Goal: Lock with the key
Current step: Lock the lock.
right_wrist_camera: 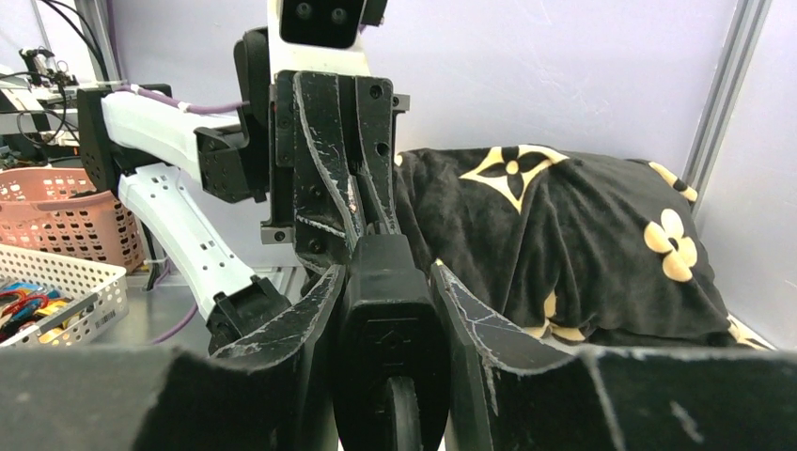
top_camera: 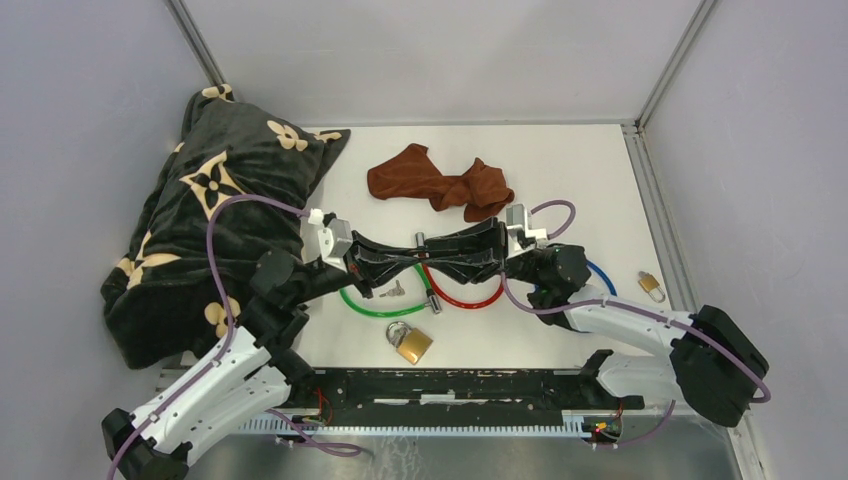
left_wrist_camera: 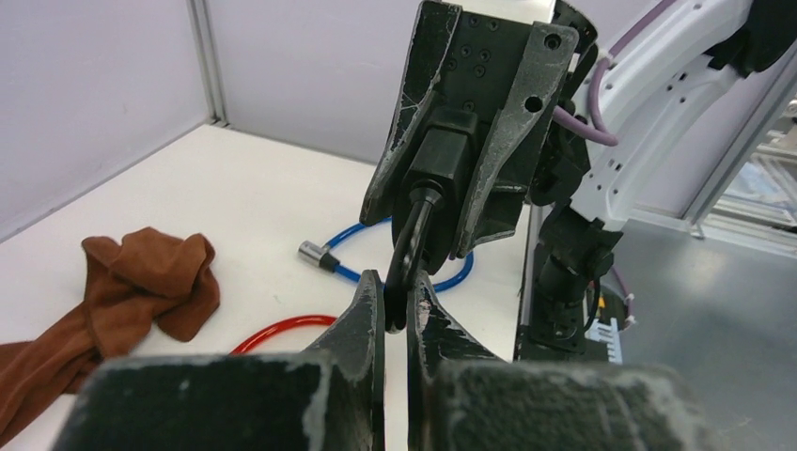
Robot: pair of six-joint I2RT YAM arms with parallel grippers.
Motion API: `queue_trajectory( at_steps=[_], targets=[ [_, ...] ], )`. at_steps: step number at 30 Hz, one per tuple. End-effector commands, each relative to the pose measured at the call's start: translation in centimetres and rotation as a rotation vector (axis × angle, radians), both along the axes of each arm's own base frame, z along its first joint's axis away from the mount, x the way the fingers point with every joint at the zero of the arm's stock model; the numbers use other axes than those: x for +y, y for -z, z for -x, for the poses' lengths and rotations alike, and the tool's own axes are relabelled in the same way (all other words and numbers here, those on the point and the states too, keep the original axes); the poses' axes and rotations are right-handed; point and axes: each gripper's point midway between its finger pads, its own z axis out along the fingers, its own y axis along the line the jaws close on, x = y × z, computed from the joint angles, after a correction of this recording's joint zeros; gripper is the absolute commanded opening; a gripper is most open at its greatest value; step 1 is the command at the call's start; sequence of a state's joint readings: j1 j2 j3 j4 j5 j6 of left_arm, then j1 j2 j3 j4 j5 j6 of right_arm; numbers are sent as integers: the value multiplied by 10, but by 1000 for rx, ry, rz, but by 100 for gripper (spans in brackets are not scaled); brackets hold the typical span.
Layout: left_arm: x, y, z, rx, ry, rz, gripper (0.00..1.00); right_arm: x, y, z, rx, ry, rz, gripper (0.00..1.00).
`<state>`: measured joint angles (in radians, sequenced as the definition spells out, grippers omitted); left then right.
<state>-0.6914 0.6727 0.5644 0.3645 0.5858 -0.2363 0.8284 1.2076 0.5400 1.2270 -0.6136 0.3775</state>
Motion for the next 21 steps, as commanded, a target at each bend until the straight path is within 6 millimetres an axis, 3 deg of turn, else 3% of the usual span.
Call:
queue_trajectory(
  at_steps=[1, 4, 7, 13, 21],
  targets=[
    [-17, -13, 36, -111, 205, -62, 2, 36, 88, 8, 187, -125, 294, 0],
    [-20, 7, 36, -68, 223, -105, 2, 44, 77, 10, 167, -136, 273, 0],
    [-22, 6, 36, -105, 216, -90, 2, 50, 80, 10, 173, -141, 290, 0],
    [-19, -29, 31, -272, 165, -42, 2, 53, 118, 3, 228, -111, 373, 0],
    [-33, -11, 66, -199, 349, -86, 2, 67, 117, 0, 209, -141, 393, 0]
  ],
)
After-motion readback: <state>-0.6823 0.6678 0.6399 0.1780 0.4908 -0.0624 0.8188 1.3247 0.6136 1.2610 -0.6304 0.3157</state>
